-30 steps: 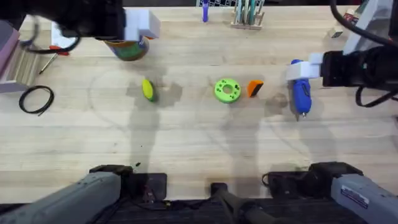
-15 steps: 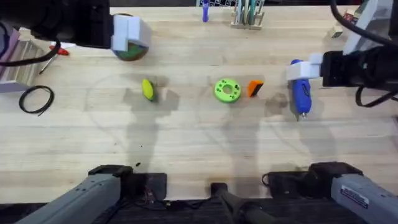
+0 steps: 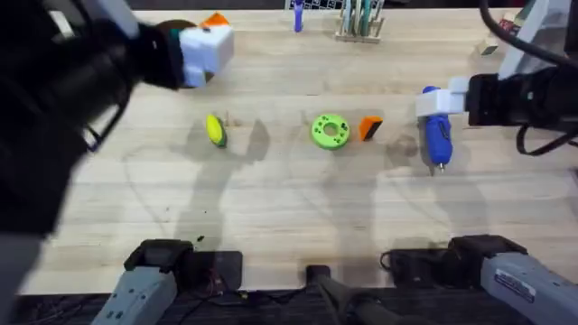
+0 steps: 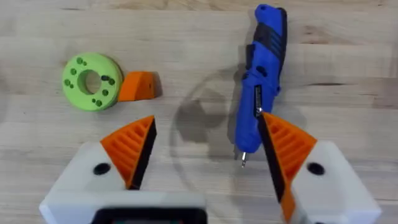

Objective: Pick up the gripper from the table and insert it into the empty holder that is missing its gripper. Then pick up a screw, insert it into the mounting hole, and use the screwdriver to tighten it. Finally, clean up the table by picking up the vegetable and placing it into the bucket.

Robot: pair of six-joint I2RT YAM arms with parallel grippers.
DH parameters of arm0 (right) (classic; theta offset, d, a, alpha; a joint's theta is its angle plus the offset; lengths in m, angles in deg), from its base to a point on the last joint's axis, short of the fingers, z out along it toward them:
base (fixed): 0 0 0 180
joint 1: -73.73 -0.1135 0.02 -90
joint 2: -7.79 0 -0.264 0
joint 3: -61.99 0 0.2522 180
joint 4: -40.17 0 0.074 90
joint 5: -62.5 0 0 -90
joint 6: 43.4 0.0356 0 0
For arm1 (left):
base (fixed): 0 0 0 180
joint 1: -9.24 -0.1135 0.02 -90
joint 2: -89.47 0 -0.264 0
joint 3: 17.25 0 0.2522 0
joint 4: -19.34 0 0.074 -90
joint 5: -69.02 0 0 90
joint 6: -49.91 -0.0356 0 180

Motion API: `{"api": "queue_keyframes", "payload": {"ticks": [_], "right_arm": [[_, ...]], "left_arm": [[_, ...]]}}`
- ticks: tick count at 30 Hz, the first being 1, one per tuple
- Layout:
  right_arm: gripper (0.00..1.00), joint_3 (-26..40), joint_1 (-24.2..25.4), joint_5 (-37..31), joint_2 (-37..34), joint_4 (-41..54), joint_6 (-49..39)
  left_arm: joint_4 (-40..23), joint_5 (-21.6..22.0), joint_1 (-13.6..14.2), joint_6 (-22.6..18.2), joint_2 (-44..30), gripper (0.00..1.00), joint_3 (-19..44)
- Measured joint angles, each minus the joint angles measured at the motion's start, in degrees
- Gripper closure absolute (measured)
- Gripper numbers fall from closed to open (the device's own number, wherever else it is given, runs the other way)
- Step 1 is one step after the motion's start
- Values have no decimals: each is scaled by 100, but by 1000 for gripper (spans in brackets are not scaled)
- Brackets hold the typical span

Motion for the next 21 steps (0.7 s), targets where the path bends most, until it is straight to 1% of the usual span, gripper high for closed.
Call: {"api": "queue_keyframes", "payload": {"ticks": [6, 9, 13, 14, 19, 21], "right_arm": [[16, 0, 0, 0, 1, 0, 0], [16, 0, 0, 0, 0, 0, 0], [17, 0, 0, 0, 2, 0, -2], [17, 0, 0, 0, 0, 0, -2], [17, 0, 0, 0, 2, 2, 0], [17, 0, 0, 0, 2, 0, 0]], "left_arm": [[1458, -317, 0, -15, 1220, 14, -1510], [2023, -425, 0, -15, 1784, 14, -2163], [2629, -542, 0, -14, 2405, 14, -2943], [2996, -707, -22, -14, 2843, 14, -3475], [3425, -1185, -259, -12, 3425, 14, -4096], [3490, -1352, -350, -10, 3630, 13, -4276]]}}
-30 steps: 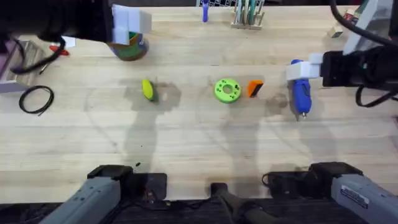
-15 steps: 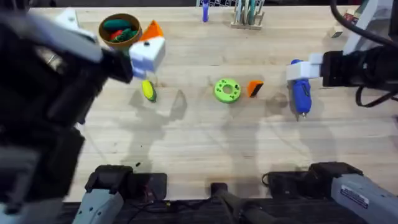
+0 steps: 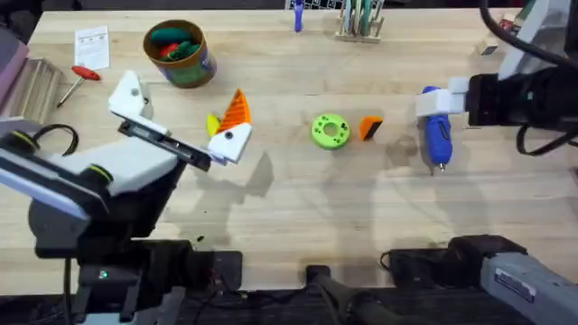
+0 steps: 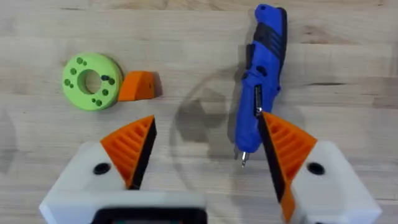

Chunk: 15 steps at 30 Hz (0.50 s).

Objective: Pick up the gripper from the table and insert it into the empty holder that is missing its gripper. Then pick up a screw, insert it into the mounting hole, and use the screwdriver to tighten it. Finally, clean up the table by picking up the vegetable and placing it into the bucket.

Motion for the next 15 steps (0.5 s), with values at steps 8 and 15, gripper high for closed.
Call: {"api": "queue_keyframes", "payload": {"ticks": [8, 15], "right_arm": [[17, 0, 0, 0, -2, 2, -1], [17, 0, 0, 0, -2, 2, 0]], "left_arm": [[-174, -269, -48, 532, 680, 15, -438], [-1143, -588, -48, 1463, 891, 14, -460]]}}
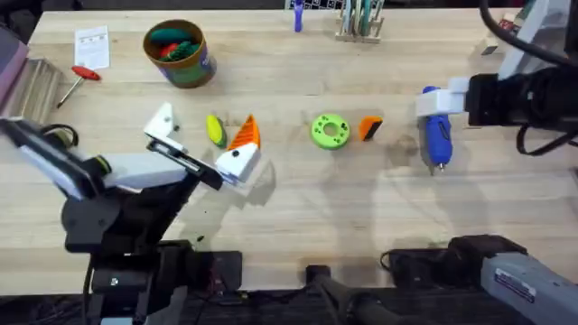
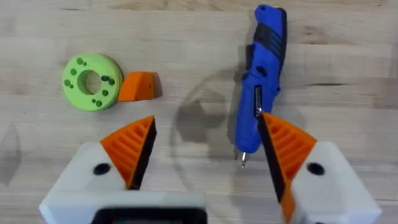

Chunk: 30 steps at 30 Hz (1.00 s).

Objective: Pick up the gripper from the table and insert it into the empty holder that is missing its gripper. Then pick up a screw, insert it into the mounting hole, and use the screwdriver to tighten it. Finally, clean up the table by picking up the vegetable and placing it into the bucket.

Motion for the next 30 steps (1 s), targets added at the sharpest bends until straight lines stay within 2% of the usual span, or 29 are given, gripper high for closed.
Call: {"api": "queue_keyframes", "payload": {"ticks": [5, 9, 16, 19, 24, 30], "right_arm": [[17, 0, 0, 0, 0, 0, -2], [17, 0, 0, 0, 0, 0, 0], [17, 0, 0, 0, 2, 0, 0], [17, 0, 0, 0, 0, 0, 0], [17, 0, 0, 0, 0, 0, -1], [17, 0, 0, 0, 0, 0, -2]], "left_arm": [[-618, -636, 0, 426, -6, 14, 0], [-636, -999, 0, 515, 2, 14, 1], [-650, -1269, 0, 583, 0, 14, 1], [-689, -1557, 0, 591, 0, 14, 1], [-771, -2233, 0, 363, 2, 14, 3], [-821, -2648, 0, -188, 2, 15, 5]]}}
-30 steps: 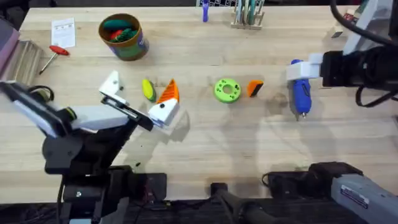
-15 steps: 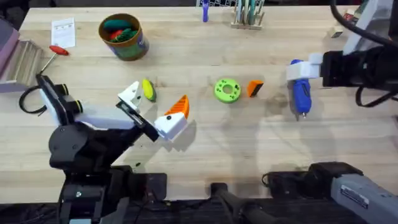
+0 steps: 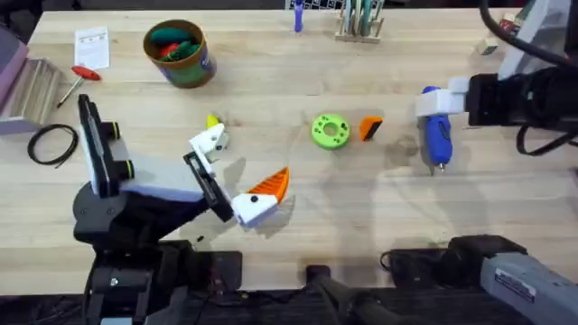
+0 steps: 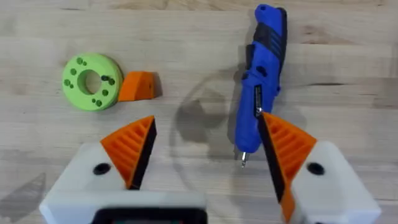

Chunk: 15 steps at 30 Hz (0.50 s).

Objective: Pick up the gripper from the table and insert it into the empty holder that is missing its gripper. Then pick up a screw, insert it into the mounting hole, and use the screwdriver to tighten it. Finally, clean up the table by picking up the vegetable and placing it into the bucket.

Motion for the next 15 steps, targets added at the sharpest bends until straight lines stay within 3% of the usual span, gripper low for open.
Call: {"api": "queue_keyframes", "payload": {"ticks": [8, 15], "right_arm": [[17, 0, 0, 0, 0, 0, 2], [17, 0, 0, 0, 0, 0, 2]], "left_arm": [[-17, -130, 0, -749, -1, 15, 0], [-20, -158, 0, -997, 0, 15, 0]]}}
